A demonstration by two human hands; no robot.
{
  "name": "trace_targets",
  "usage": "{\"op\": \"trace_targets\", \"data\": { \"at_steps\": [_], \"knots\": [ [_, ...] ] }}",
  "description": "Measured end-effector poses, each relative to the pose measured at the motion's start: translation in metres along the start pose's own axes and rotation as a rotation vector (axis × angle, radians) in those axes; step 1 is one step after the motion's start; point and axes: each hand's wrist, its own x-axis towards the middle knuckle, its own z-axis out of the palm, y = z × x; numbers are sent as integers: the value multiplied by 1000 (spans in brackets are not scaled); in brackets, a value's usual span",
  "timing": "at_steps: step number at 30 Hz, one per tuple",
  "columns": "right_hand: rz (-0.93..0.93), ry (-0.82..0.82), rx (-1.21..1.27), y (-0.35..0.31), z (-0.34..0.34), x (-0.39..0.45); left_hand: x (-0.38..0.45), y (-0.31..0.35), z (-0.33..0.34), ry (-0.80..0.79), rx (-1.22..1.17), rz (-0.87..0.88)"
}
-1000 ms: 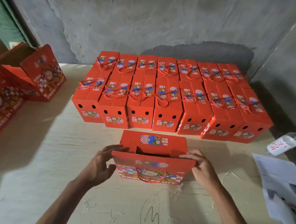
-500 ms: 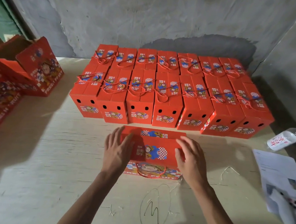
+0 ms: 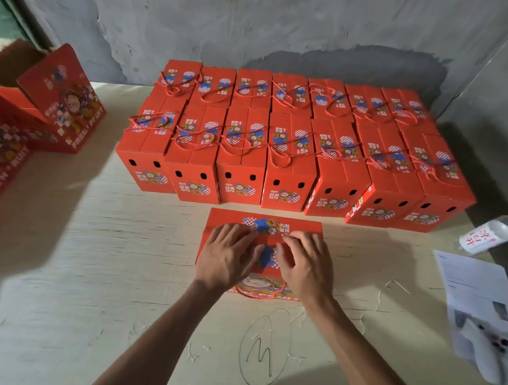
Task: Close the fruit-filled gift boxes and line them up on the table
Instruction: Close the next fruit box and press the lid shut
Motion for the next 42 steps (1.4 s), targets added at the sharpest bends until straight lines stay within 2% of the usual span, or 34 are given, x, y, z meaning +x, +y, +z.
{"op": "trace_targets", "data": {
  "at_steps": [14, 25, 32, 37, 42],
  "knots": [
    [-82, 110, 73, 1, -2, 6, 1, -1, 1, 69, -16, -21],
    [-19, -19, 114, 1, -2, 21, 23, 6, -2, -31, -24, -263],
    [170, -124, 119, -15, -4, 40, 45, 19, 1, -198, 44, -361],
    [216, -226, 85, -18, -6, 50, 53, 21, -1, -190, 28, -414],
    [230, -238, 76, -17, -5, 56, 52, 20, 0, -149, 22, -469]
  ]
}}
